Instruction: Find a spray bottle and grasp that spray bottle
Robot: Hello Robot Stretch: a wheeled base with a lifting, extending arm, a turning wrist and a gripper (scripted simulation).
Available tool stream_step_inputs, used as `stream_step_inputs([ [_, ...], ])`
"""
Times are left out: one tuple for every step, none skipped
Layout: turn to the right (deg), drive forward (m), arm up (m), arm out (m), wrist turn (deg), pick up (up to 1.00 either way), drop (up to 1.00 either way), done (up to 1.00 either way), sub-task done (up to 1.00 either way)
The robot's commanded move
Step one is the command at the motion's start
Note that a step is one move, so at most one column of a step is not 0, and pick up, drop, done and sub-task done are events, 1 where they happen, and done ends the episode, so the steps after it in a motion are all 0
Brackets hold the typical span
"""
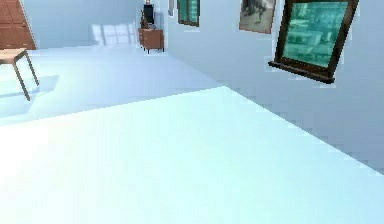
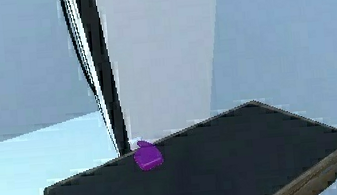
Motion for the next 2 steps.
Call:
stream_step_inputs([
  [0.0,0.0,0.36,0.0,0.0,0.0,0.0,0.0,0.0],
  [0.0,0.0,0.0,0.26,0.0,0.0,0.0,0.0,0.0],
])
